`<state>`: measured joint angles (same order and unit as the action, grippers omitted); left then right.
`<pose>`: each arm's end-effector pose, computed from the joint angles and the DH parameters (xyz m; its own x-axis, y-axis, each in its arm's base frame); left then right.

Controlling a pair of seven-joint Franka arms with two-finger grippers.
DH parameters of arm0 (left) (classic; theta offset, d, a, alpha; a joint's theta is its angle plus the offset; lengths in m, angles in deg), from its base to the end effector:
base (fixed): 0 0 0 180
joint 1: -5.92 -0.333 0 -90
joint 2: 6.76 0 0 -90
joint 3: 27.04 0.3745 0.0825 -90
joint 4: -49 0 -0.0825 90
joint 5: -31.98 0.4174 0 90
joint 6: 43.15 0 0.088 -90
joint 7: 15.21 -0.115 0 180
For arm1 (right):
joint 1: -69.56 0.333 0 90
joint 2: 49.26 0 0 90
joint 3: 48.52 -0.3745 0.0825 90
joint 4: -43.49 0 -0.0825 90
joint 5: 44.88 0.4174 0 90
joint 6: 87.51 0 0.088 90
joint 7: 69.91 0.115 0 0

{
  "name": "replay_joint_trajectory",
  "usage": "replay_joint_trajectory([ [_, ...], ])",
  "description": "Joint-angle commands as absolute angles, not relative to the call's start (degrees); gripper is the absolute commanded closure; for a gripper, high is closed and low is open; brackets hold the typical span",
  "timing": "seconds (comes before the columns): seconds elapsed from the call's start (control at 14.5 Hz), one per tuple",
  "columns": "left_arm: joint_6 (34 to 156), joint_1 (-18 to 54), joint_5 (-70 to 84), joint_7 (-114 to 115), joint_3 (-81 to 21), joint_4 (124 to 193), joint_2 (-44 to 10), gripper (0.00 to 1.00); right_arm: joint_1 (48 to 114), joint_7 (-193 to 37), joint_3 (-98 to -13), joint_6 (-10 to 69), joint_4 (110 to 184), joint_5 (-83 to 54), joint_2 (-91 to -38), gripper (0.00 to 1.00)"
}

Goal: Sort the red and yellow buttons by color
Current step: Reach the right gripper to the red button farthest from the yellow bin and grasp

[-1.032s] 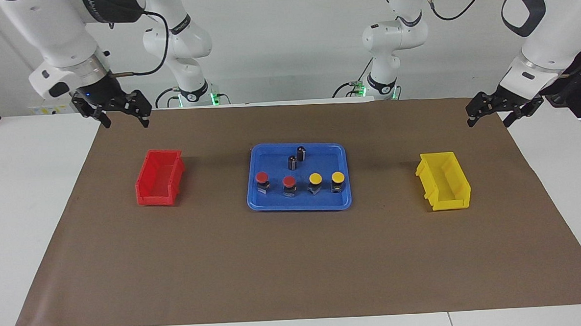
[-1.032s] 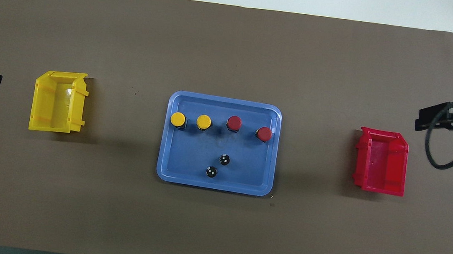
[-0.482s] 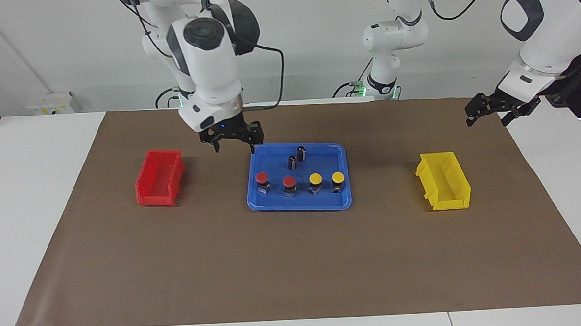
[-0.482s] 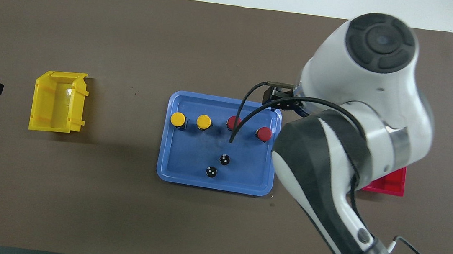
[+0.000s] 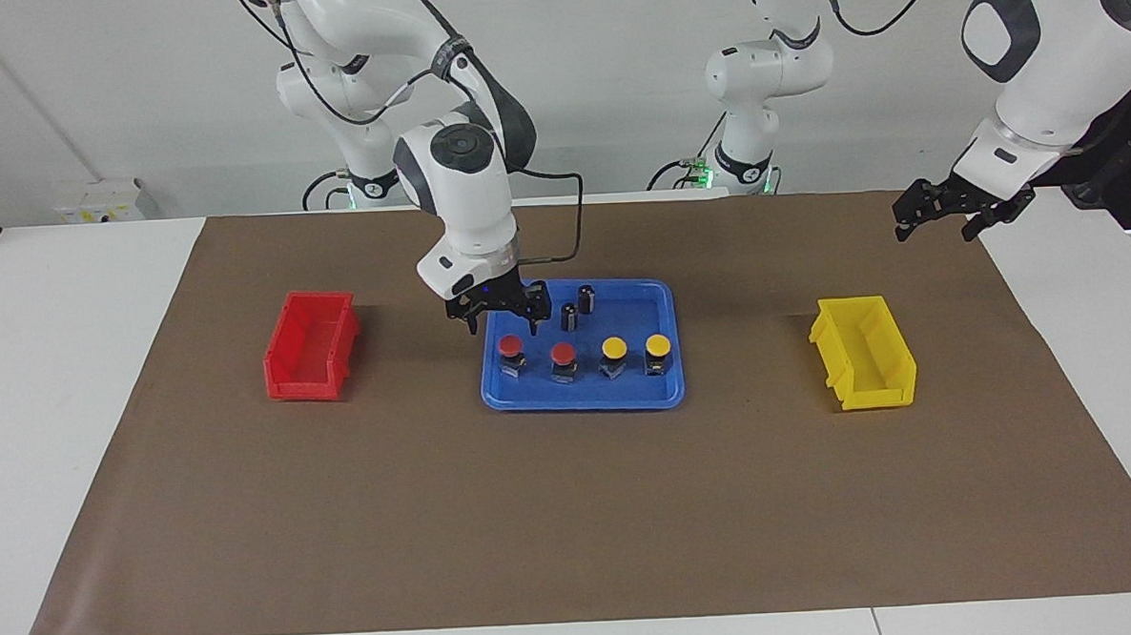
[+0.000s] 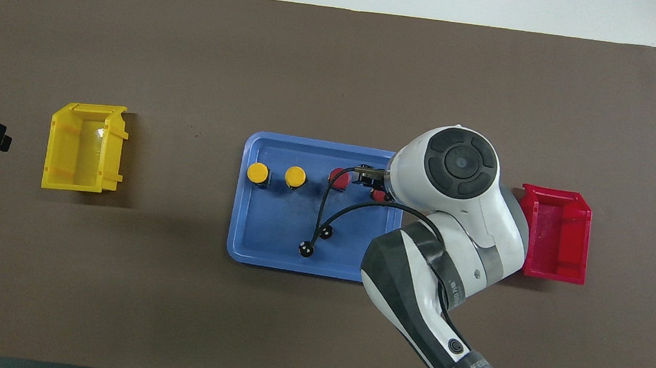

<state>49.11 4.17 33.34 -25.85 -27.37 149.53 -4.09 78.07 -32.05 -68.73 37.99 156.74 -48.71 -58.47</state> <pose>0.5659 0.0166 0.6126 0.9818 -0.1612 -0.1003 -0.1625 -0.9867 -0.0054 0.5585 0.2936 0.4308 0.9903 -0.1288 0.0512 -0.1269 -0.9912 -0.0380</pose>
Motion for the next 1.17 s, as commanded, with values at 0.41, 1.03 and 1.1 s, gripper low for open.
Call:
replay_joint_trajectory([
  [0.41,55.80,4.52,34.88,-20.93,-27.66,156.40,-0.17,0.00,77.83,-33.17,-69.00,47.74,163.19,-49.10,-58.48,0.17],
  [1.03,57.04,4.52,34.79,-20.13,-27.66,158.34,0.80,0.00,77.91,-35.55,-68.91,50.74,163.38,-50.33,-61.47,0.34],
  [1.1,57.04,4.52,34.79,-20.13,-27.66,158.34,0.71,0.00,77.91,-35.72,-68.91,50.65,163.29,-50.42,-61.56,0.40],
])
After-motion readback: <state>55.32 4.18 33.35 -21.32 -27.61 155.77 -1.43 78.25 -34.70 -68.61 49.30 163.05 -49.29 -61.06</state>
